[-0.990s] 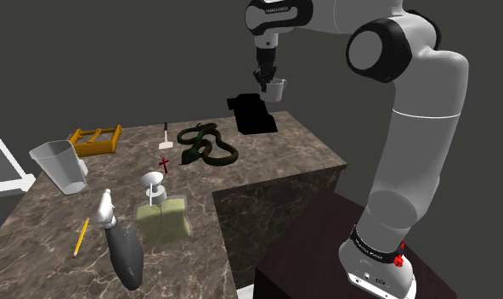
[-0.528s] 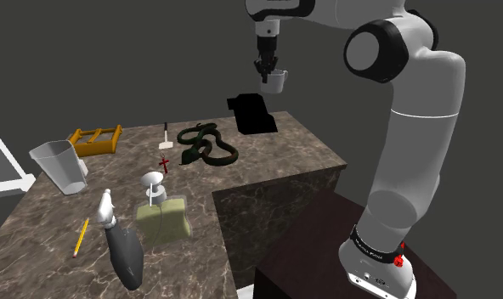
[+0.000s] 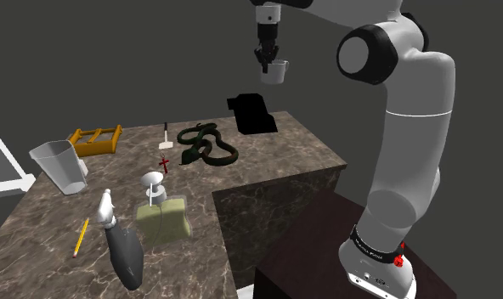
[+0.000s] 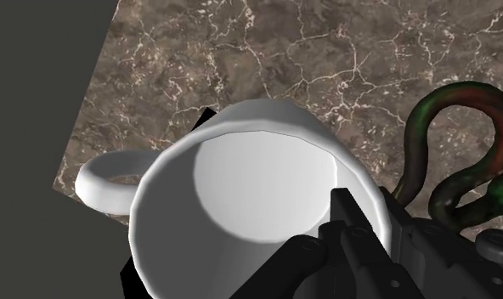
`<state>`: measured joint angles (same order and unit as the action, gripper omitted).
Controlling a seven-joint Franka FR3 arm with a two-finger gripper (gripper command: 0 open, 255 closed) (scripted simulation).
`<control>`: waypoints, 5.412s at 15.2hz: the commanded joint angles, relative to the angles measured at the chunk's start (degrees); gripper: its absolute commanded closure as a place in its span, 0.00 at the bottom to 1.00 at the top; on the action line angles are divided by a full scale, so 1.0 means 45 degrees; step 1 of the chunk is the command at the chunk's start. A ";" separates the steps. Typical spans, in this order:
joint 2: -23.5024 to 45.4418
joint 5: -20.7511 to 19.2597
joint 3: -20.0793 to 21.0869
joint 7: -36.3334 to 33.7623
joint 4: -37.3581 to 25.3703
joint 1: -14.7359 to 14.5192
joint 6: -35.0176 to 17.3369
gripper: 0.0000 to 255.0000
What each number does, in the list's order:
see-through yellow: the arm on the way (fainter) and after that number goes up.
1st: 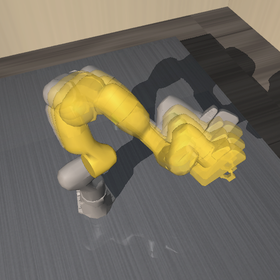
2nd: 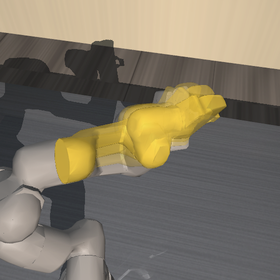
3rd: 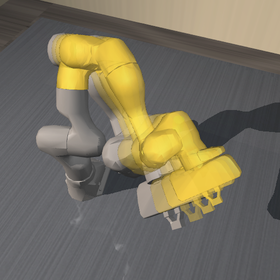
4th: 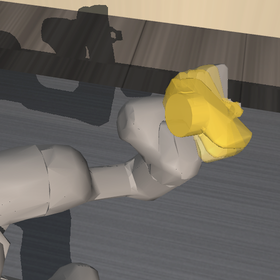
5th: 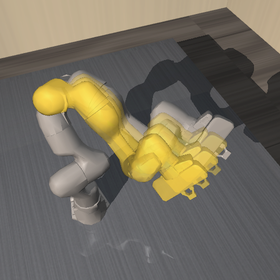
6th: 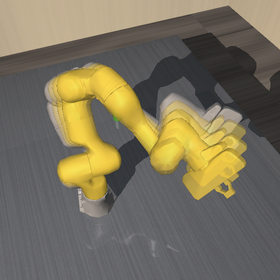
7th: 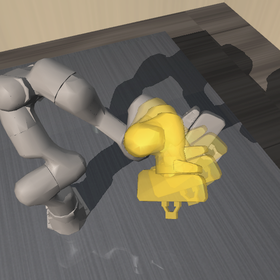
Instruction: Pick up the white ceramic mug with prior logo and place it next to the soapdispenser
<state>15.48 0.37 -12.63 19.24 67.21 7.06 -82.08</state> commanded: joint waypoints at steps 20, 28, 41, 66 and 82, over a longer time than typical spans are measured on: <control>-0.5482 -0.0726 0.2434 -0.5173 0.6351 -0.2891 -0.0687 1.00; -0.6505 -0.0334 0.3901 -0.7600 0.7382 -0.3865 -0.0600 1.00; -0.6327 0.0394 0.6524 -1.1747 0.7024 -0.5401 -0.0388 1.00; -0.3337 -0.0223 0.9676 -1.7097 0.5560 -0.7529 -0.1686 1.00; -0.3563 -0.0112 0.9642 -1.7029 0.8543 -0.7493 -0.4476 1.00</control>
<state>-0.50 -0.15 30.77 -57.40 104.70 -26.66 -101.28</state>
